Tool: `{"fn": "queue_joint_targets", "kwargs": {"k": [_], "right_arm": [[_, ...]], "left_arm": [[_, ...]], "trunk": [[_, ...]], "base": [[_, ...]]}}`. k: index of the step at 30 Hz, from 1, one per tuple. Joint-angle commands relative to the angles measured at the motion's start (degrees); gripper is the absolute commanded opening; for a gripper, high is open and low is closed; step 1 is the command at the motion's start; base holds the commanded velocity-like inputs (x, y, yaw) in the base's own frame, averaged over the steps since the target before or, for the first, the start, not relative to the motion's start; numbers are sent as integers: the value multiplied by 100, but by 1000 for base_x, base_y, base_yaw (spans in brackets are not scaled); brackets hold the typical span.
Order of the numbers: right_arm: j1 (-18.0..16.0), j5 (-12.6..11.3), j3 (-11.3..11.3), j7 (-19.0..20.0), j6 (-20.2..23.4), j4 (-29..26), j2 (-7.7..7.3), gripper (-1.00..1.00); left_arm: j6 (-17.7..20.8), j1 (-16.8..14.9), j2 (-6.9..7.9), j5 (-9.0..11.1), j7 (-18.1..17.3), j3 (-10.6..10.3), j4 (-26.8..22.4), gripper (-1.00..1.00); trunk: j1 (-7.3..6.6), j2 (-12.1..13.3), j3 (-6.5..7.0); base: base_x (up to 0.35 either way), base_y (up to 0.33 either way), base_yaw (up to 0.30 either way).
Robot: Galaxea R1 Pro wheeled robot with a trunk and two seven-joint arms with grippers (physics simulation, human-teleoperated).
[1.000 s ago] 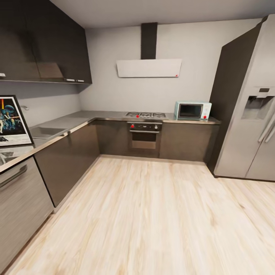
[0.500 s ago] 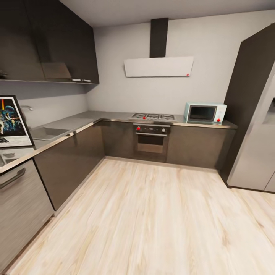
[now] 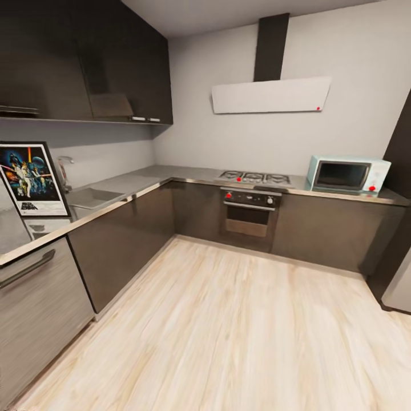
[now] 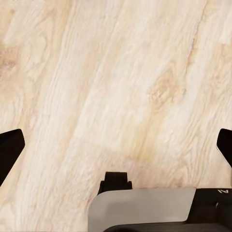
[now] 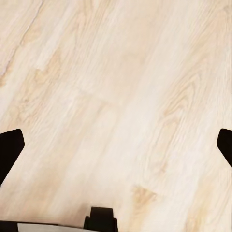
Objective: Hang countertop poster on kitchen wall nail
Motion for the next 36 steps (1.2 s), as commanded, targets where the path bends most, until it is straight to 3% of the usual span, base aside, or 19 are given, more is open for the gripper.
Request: {"fn": "queue_joint_targets", "kwargs": {"k": [1, 24, 36], "right_arm": [[-3, 42, 11, 0, -14, 5, -3, 100], [-3, 44, 12, -4, -14, -1, -3, 100], [-3, 51, 12, -4, -271, 7, 5, 100]], "left_arm": [[-9, 2, -1, -1, 2, 9, -7, 100], [-9, 2, -1, -1, 2, 11, -7, 100], [-9, 2, -1, -1, 3, 11, -7, 100]], "trunk": [[3, -2, -7], [3, -2, -61], [3, -2, -94]], "base": [[310, -174, 282], [271, -220, 282], [253, -241, 278]]}}
